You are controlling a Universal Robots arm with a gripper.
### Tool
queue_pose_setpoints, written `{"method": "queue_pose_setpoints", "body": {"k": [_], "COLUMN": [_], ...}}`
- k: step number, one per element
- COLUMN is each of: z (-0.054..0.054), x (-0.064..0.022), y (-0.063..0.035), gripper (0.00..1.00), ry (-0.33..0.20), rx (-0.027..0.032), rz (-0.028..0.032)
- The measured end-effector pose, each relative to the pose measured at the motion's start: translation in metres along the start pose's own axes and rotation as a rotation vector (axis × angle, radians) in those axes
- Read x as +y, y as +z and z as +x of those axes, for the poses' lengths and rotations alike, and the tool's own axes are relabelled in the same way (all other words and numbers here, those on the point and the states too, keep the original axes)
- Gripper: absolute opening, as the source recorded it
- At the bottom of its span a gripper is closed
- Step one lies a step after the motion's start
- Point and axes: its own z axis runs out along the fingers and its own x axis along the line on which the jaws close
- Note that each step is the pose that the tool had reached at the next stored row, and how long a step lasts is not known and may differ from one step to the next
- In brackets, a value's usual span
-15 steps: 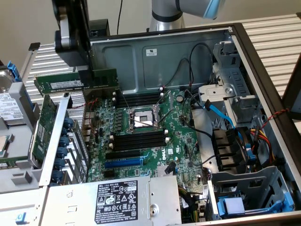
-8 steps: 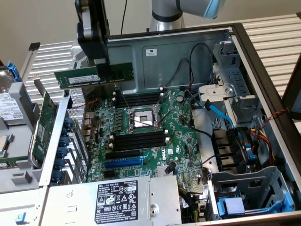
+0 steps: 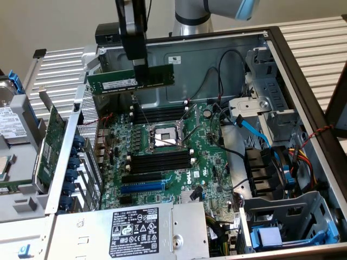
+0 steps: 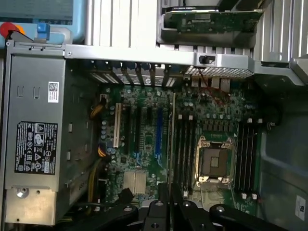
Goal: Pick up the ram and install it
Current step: 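Pick up the ram and move it above insertion slot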
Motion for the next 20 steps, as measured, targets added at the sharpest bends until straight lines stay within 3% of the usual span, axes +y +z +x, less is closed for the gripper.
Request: {"method": "queue_pose_setpoints", "body": {"k": [4, 10, 12, 16, 20], "z": [-0.009, -0.038, -0.042, -0.042, -0.042], "x": [-0.0129, -0.0154, -0.0155, -0.016, -0.0202], "y": [0.0018, 0.0043, 0.0047, 0.005, 0.007], "gripper": [0.13, 0.13, 0.13, 0.13, 0.13], "ry": [0.0, 0.0, 0.0, -0.001, -0.001], "rx": [0.0024, 0.0111, 0.0118, 0.0034, -0.0261], "rz": [-0.0001, -0.0003, -0.0004, -0.0002, 0.0002]}}
